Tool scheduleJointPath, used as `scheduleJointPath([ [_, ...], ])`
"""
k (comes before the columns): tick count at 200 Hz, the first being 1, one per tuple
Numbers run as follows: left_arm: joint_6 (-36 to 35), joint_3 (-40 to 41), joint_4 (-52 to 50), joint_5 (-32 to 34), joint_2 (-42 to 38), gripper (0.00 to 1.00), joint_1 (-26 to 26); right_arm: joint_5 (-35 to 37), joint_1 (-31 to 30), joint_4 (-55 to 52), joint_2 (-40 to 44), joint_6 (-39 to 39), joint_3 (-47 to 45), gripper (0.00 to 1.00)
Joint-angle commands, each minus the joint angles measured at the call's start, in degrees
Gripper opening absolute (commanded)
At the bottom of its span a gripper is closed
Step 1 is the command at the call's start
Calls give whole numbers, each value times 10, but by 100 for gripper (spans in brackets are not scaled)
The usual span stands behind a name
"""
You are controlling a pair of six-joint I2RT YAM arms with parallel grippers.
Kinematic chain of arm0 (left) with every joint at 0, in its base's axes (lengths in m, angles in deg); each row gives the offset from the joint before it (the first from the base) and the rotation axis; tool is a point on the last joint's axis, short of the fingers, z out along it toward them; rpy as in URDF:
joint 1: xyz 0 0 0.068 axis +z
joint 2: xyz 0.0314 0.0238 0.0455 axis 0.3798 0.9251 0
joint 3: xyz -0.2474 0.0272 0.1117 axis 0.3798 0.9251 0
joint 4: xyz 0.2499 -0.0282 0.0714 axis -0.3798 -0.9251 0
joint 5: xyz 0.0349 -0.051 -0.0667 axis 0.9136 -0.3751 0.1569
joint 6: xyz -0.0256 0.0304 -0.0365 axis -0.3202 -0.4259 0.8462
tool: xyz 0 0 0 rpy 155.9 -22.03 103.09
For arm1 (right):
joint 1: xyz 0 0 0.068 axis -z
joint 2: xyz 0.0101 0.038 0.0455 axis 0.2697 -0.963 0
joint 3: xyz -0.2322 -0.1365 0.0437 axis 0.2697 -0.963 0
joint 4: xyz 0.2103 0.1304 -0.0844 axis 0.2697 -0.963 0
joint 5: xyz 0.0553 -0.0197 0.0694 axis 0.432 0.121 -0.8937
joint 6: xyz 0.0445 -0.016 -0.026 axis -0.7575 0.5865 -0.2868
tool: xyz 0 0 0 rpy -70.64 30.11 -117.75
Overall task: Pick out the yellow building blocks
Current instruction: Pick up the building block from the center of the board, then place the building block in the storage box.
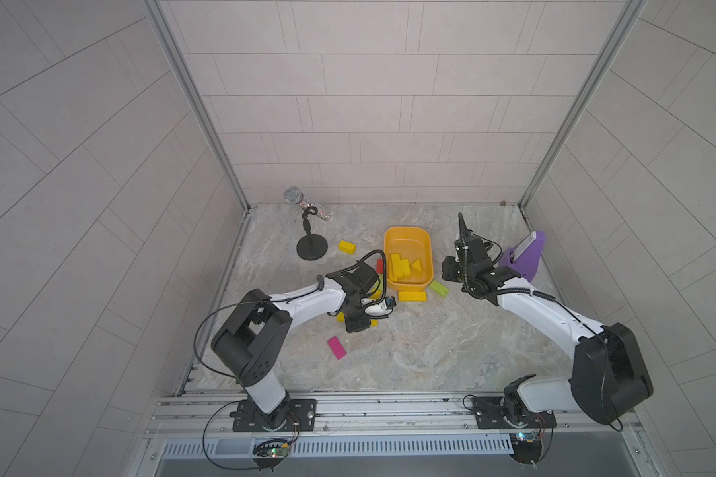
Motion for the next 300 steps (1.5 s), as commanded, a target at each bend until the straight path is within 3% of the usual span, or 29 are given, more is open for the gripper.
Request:
scheduleJointPath([
  [1, 26, -14, -17, -26, -43, 0, -3, 25, 3, 11, 31, -5, -15, 42],
  [49, 234, -17, 131, -7, -96, 0, -3, 73, 4, 43, 77, -1, -52, 42],
  [60, 311, -15, 189, 0, -96, 0, -3, 82, 5, 44, 82, 2, -57, 42],
  [81, 450, -30, 264, 13, -73, 0, -2, 86, 7, 45, 85, 2, -63, 42],
  [123, 613, -125, 286, 1, 15, 0, -3, 86, 8, 45, 94, -3, -74, 42],
  [176, 710, -209, 252, 23, 101, 0, -6, 96, 11, 45, 112, 7, -87, 42],
  [225, 722, -292, 182, 86, 175, 0, -12, 96, 14, 41, 122, 22, -90, 42],
  [261, 742, -363, 109, 181, 222, 0, -23, 102, 16, 38, 130, 30, -92, 42],
  [300, 750, -419, 67, 186, 265, 0, -28, 103, 19, 30, 135, 35, -93, 42],
])
